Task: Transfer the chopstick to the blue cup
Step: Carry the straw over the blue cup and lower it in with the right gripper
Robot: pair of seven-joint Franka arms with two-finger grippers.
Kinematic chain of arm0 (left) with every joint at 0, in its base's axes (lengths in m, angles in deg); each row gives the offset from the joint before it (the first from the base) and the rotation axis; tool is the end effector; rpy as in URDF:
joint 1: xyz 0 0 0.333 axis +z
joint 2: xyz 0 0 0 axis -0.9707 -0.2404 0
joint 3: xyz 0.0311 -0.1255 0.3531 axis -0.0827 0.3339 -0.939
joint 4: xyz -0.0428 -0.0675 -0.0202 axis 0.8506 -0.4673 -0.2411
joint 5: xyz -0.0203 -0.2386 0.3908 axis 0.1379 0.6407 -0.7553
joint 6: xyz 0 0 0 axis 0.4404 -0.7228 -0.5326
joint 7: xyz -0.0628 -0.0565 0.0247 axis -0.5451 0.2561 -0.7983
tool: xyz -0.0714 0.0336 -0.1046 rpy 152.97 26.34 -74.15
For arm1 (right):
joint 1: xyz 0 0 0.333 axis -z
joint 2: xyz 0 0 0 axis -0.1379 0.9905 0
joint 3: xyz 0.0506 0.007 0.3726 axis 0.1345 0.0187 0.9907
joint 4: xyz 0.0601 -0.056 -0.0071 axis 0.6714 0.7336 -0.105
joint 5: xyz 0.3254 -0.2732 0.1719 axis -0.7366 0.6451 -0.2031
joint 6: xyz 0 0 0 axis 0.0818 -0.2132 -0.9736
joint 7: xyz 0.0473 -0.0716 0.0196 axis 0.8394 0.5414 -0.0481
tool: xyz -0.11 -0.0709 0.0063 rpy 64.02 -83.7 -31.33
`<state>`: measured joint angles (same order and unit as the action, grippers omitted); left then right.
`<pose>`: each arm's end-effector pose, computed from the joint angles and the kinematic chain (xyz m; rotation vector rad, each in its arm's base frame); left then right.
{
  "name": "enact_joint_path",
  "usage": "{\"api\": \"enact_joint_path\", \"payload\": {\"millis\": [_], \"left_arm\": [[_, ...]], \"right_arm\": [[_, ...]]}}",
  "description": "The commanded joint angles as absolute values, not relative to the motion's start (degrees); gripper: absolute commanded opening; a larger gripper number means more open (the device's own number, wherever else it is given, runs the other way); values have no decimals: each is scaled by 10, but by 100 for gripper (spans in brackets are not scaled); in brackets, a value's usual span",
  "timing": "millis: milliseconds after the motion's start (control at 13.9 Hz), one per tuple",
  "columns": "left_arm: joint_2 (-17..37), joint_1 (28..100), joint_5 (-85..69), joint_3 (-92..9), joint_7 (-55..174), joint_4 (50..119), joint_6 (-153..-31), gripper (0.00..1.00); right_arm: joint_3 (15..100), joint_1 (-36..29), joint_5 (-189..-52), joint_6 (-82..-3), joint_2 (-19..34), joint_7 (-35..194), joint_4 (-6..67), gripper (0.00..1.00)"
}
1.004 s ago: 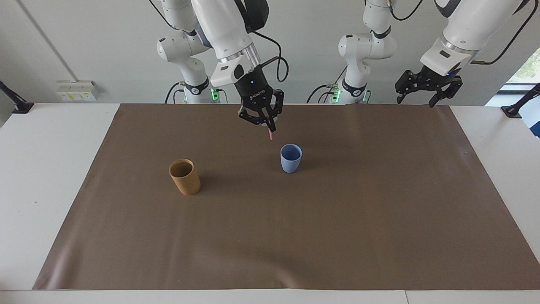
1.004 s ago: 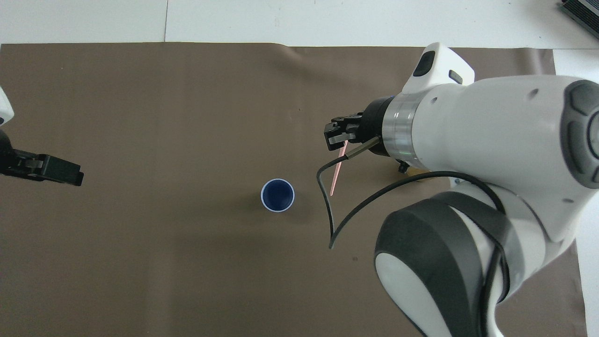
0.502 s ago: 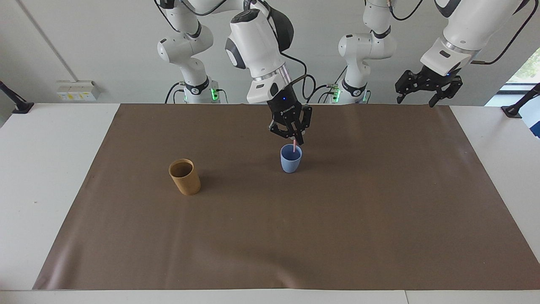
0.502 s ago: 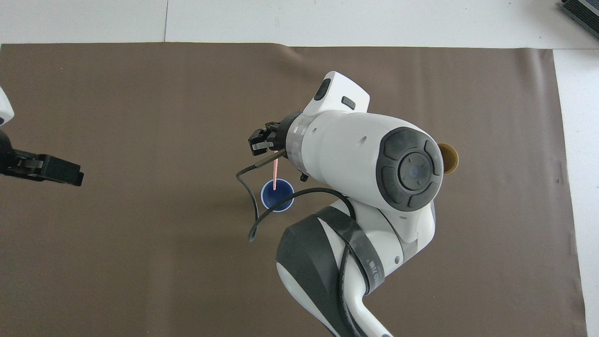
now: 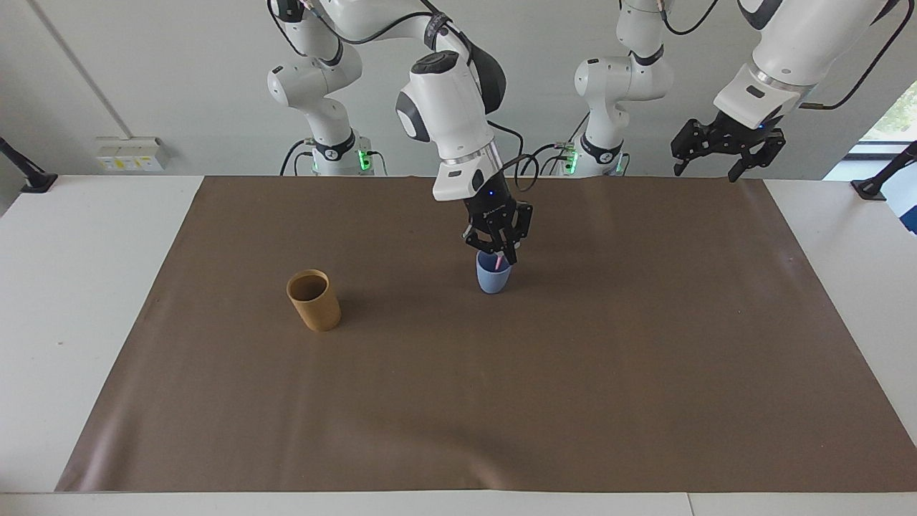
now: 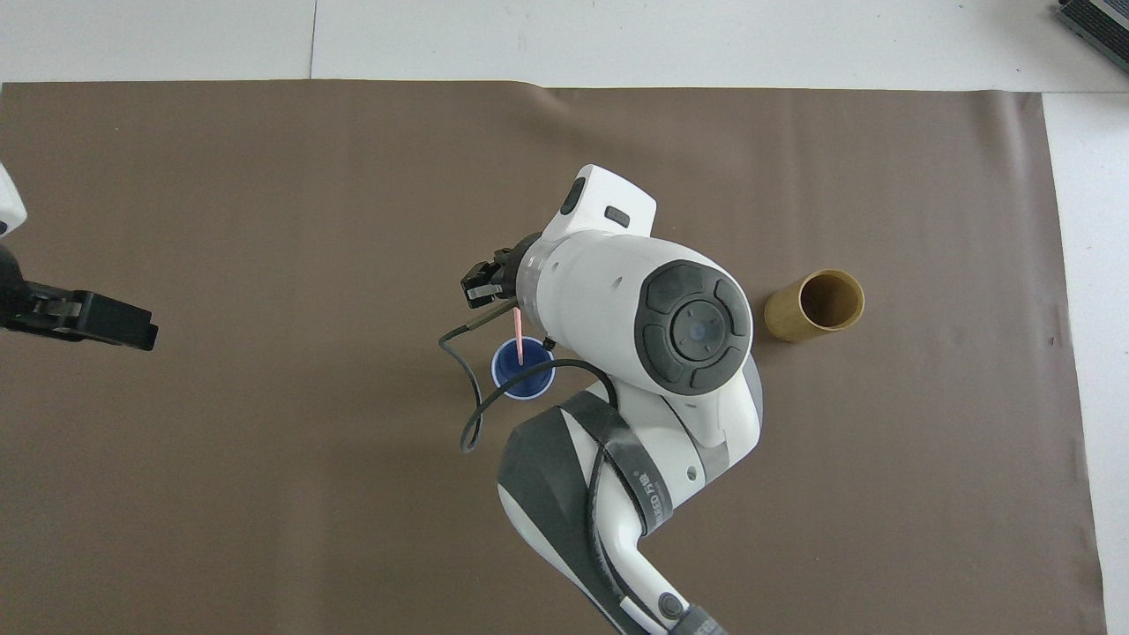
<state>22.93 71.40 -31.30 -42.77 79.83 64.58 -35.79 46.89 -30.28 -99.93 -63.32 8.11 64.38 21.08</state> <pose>0.5824 -0.0696 0.6893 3.1019 -0.3018 -0.1098 0.6326 0.4448 0.5199 -2.7380 -0.5325 -0.5874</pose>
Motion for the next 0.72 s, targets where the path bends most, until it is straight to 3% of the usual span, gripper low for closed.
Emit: {"api": "enact_joint_path", "payload": {"millis": [0, 72, 215, 287, 358, 645], "left_arm": [[226, 721, -318, -423, 802, 634, -346, 100], [226, 721, -318, -423, 803, 634, -345, 100], [226, 721, -318, -423, 803, 634, -345, 100], [226, 721, -318, -423, 802, 634, -346, 100], [226, 721, -318, -422, 803, 634, -346, 100], [226, 721, -318, -423, 803, 634, -346, 100]], "right_arm": [[469, -306, -986, -649, 68, 631, 250, 0], [469, -306, -986, -645, 67, 634, 254, 0], [469, -306, -986, -643, 60, 634, 268, 17], [469, -306, -986, -641, 58, 632, 270, 41], [468, -306, -987, -641, 58, 627, 270, 99], [463, -300, -986, -640, 58, 589, 262, 100]]}}
